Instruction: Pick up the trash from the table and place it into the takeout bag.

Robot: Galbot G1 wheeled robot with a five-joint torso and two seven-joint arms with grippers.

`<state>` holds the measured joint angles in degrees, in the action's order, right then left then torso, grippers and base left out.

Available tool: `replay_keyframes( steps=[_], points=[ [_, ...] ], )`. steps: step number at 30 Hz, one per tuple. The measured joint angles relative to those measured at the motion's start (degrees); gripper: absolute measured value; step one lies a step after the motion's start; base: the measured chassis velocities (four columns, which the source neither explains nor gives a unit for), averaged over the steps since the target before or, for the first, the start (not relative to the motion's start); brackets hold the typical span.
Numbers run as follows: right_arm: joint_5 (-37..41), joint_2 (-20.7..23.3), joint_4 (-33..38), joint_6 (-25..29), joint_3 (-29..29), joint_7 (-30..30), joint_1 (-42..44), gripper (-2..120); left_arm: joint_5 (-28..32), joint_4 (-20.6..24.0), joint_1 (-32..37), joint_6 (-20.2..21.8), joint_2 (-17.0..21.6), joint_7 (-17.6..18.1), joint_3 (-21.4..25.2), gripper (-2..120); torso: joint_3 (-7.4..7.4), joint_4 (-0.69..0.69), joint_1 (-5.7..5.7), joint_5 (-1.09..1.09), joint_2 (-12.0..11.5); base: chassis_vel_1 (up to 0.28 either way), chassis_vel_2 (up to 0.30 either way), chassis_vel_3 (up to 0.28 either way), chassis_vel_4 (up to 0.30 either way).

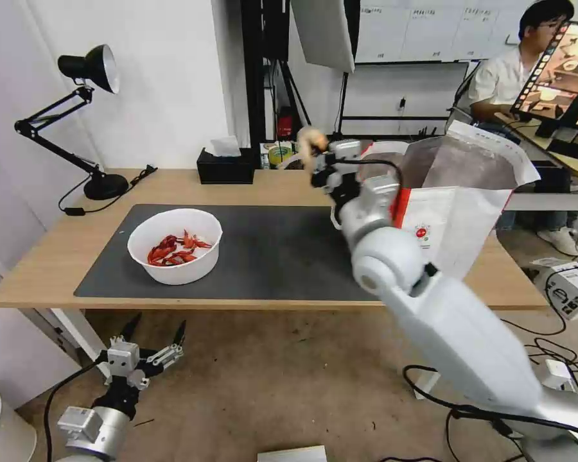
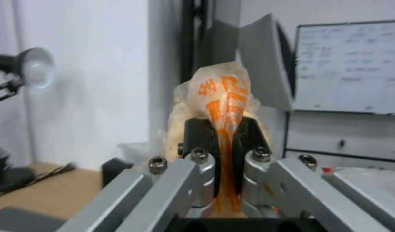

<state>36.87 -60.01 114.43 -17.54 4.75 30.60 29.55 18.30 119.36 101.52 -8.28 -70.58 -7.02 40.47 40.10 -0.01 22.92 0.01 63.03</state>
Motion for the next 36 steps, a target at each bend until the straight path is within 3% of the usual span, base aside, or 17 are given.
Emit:
replay_keyframes(
  steps=[7,15,21,31,33,36],
  points=[
    [-0.26,4.24,1.3,0.6,-6.88,2.08,2.0,3,-0.28,-0.02,-0.29,0.14,-0.1,0.02,-0.49,100,0.0,0.0,0.0,0.0,0.0,0.0,0.0,0.0,0.0],
    [0.24,6.94,1.89,-1.28,-10.81,4.82,5.24,3,-0.35,-0.07,-0.39,0.16,-0.04,0.02,-0.75,100,0.0,0.01,0.0,-0.01,0.0,0.0,0.0,0.0,0.0],
    [2.02,7.86,2.12,-4.66,-11.77,7.96,8.14,3,-0.46,-0.12,-0.47,0.19,0.18,0.02,-0.93,100,0.0,0.0,0.0,-0.01,0.0,0.0,0.0,0.0,0.0],
    [3.44,7.85,1.07,-5.2,-12.07,7.97,8.63,3,-0.44,-0.35,-0.88,0.35,0.46,0.02,-1.15,100,0.0,0.01,0.0,-0.02,0.0,0.0,0.0,0.0,0.0],
    [3.41,7.87,0.97,-5.19,-11.98,7.4,8.56,7,-0.45,-0.38,-0.89,0.35,0.45,0.01,-1.16,100,0.0,0.01,0.0,-0.01,0.0,0.0,0.0,0.0,0.0],
    [3.21,8.14,0.86,-5.12,-11.81,6.36,8.55,22,-0.45,-0.39,-0.87,0.36,0.38,0.02,-1.17,100,0.0,0.01,0.0,-0.02,0.0,0.0,0.0,0.0,0.0]
  ],
)
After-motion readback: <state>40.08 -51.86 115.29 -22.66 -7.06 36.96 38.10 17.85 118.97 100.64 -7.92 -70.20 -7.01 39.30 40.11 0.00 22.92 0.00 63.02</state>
